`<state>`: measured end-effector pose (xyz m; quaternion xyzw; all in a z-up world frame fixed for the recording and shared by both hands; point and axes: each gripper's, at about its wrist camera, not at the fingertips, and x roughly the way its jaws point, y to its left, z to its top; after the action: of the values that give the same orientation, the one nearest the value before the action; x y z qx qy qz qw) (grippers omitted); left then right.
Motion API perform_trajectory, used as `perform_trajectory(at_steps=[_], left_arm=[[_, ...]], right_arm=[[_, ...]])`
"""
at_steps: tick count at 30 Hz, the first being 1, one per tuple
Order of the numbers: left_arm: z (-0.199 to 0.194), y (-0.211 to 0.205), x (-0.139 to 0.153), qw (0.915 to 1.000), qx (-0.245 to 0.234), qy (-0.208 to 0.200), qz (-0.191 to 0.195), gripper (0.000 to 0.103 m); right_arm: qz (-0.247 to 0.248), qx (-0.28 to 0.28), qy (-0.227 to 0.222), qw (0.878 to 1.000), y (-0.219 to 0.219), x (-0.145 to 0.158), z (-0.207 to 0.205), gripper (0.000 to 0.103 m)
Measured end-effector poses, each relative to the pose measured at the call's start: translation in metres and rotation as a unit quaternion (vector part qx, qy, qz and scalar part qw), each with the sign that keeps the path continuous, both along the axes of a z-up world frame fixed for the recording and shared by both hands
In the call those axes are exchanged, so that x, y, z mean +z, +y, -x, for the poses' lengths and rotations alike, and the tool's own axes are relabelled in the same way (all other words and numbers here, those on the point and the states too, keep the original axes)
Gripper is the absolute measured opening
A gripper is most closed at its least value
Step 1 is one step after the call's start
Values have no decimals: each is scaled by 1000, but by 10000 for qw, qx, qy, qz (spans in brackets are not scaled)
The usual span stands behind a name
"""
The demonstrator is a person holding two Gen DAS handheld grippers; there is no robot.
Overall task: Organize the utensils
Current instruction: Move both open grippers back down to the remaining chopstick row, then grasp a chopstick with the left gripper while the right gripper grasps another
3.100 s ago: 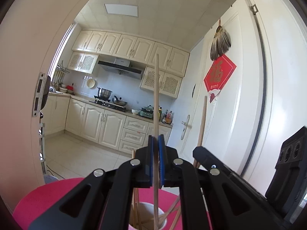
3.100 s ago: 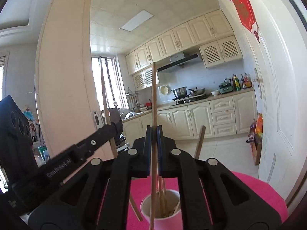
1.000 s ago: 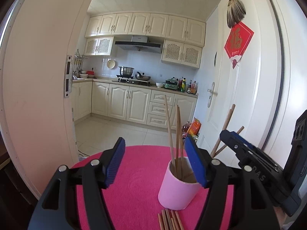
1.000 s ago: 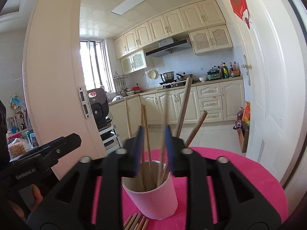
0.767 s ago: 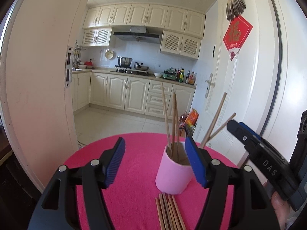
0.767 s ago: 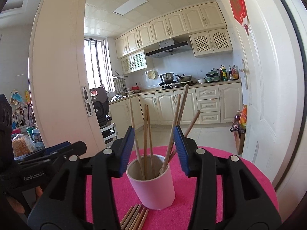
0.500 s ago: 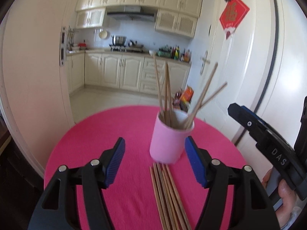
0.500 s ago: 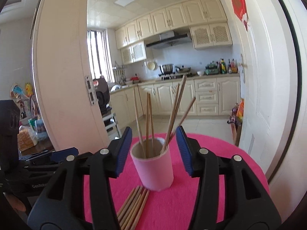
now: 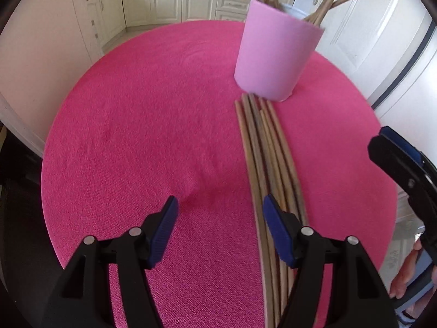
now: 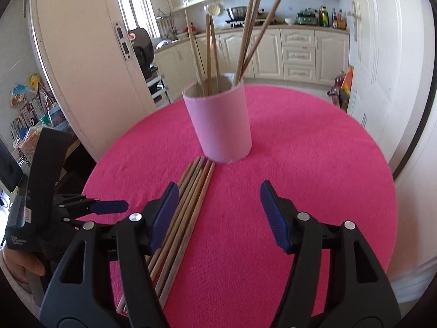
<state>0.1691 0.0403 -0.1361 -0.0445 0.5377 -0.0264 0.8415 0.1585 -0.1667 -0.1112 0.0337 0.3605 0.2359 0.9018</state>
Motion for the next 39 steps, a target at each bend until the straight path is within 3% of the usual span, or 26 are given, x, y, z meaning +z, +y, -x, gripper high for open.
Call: perform_trajectory(at_steps=[7,15,18,21,26,29,33,39], left_arm=[[2,-5,-3,9996,35,-91,-281,64],[-9,-25,-6,9962,-79,-167,-847,74],[-8,-21,-6,9974,-69,-163,-706,73],[-5,-12,-1,9981,-55,-178,-588,61],[8,6,4,9989,106,-179,-409,31],[10,13,5,9993,151,-210,-279,25],[14,15,3,9994,171,-279,-146,23],[13,23,-1,9993,159,-344,-52,22]], right_arm=[[-40,-35,191,9998,-6,-5,-3,66],[35,-96,369,9993,-9,-10,-7,67],[173,-78,488,9986,-8,-13,-9,67],[325,-2,663,9973,-3,-18,-13,67],[713,304,910,9928,20,-24,-15,67],[898,404,989,9902,31,-28,-15,66],[1057,454,1168,9865,41,-33,-16,52],[1209,378,1273,9837,44,-39,-19,49]])
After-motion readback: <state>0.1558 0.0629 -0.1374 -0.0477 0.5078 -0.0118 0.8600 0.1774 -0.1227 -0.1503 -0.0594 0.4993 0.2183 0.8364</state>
